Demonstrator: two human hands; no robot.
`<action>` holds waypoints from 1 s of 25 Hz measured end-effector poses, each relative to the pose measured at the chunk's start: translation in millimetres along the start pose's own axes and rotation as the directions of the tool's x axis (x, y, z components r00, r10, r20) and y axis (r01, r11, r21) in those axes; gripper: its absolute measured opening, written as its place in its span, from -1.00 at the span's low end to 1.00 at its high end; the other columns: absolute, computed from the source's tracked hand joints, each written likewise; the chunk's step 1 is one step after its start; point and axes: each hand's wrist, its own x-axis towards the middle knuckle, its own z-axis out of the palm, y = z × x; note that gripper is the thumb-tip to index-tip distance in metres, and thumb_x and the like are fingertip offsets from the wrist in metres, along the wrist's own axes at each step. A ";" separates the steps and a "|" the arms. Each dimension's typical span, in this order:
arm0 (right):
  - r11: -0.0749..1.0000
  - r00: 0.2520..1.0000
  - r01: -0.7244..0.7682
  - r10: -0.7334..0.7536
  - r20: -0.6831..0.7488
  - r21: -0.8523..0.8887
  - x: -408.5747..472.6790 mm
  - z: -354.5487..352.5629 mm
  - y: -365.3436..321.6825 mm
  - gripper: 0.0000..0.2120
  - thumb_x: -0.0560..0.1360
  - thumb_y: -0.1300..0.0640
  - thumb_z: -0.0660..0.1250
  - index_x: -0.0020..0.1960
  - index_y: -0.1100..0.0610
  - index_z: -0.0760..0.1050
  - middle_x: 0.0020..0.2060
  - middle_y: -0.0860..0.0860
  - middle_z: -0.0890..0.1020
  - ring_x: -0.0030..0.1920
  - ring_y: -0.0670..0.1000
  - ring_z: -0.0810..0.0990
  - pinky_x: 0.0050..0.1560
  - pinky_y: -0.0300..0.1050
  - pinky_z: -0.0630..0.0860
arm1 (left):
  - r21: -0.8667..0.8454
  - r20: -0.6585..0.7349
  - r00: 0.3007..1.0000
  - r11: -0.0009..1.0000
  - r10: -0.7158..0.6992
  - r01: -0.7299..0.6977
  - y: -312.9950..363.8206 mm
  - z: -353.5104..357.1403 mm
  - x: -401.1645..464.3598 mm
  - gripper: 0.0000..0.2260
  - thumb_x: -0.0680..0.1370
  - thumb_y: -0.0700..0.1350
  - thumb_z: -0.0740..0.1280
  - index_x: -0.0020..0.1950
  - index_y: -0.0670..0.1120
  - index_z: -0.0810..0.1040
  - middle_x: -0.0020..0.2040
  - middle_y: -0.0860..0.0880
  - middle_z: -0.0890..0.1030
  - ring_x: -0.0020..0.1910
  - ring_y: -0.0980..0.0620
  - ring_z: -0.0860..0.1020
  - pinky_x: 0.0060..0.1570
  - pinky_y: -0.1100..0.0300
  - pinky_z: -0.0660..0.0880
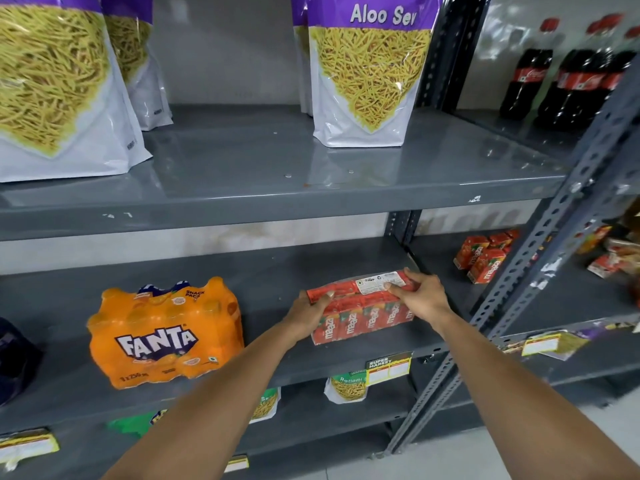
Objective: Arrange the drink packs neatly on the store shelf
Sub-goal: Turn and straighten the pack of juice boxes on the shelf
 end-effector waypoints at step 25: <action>0.991 0.996 -0.082 0.078 -0.040 -0.109 -16.2 -14.9 4.9 -0.24 0.35 -0.25 0.46 0.46 0.02 0.38 0.30 0.11 0.51 0.25 0.16 0.55 0.28 0.10 0.51 | 0.139 -0.010 1.000 0.990 -0.018 0.019 9.1 17.9 -9.0 -0.45 0.54 0.29 0.17 0.33 -0.09 0.34 0.20 -0.10 0.60 0.10 -0.06 0.64 -0.02 0.11 0.53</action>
